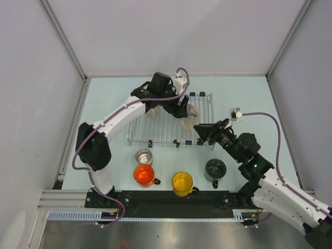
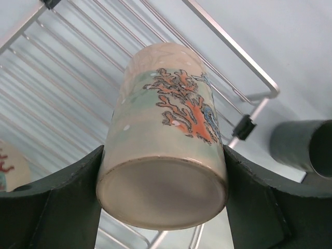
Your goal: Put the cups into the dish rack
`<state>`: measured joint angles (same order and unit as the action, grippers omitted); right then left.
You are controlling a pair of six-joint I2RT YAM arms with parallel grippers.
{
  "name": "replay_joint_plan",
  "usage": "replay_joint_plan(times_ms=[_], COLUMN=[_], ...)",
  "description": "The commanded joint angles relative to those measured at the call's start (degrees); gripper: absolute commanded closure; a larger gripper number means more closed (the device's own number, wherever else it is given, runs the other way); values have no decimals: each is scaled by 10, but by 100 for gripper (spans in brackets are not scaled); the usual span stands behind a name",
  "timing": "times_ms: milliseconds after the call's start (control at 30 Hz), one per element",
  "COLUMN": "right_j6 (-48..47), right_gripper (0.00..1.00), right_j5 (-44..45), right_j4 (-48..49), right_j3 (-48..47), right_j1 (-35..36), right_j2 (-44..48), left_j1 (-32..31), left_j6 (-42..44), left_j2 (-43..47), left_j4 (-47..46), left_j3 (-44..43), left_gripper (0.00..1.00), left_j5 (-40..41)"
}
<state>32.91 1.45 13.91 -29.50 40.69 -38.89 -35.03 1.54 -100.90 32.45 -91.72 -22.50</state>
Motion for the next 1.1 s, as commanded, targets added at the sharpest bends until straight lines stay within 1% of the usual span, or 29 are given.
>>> replay_joint_plan(times_ms=[0,67,100,167,233,333,433,600,700,733,767,833,867,933,967,1000,1033,1067], right_j6=[-32,-35,-36,-36,-36,-32,-31,-27,-26,-28,-28,-28,-28,-27,-27,-27,-28,-27], right_gripper=[59,59,59,59,59,59,60,61,61,61,62,62,62,63,63,63,63,63], right_j5=[-9,-9,-9,-9,-29,-41,-50,-59,-57,-57,-56,-52,-51,-53,-53,-52,-51,-51], right_j4=[-1,6,14,15,18,34,36,44,42,42,41,40,39,40,39,38,37,36], right_j3=[-9,10,15,25,32,47,46,47,47,47,47,46,47,47,47,47,46,46], right_j1=[-1,-1,-1,0,1,4,6,8,9,10,10,10,10,10,10,10,10,10], right_j2=[25,46,64,81,101,110,99,87,89,89,88,88,88,88,89,91,91,92], left_j1=[-6,-7,-8,-11,-18,-29,-41,-50,-58,-64,-65,-71,-72,-75,-76,-77,-77,-77], left_j6=[20,21,21,28,37,53,70,92,101,108,112,120,122,123,123,123,120,117], left_j2=[-48,-84,-96,-134,-160,-197,-223,-269,-273,-274,-274,-271,-268,-265,-265,-265,-265,-266], left_j4=[-23,-19,-19,-1,11,17,17,51,64,71,75,87,87,87,87,84,82,82], left_j3=[-108,-135,-149,-201,-253,-302,-339,-399,-399,-398,-398,-391,-388,-374,-371,-370,-369,-369], left_gripper=[100,100,100,99,100,100,100,100,100,98,82,63,49,34,20,14,11,11], left_j5=[28,33,55,63,106,157,193,189,181,181,181,175,175,178,182,187,188,189])
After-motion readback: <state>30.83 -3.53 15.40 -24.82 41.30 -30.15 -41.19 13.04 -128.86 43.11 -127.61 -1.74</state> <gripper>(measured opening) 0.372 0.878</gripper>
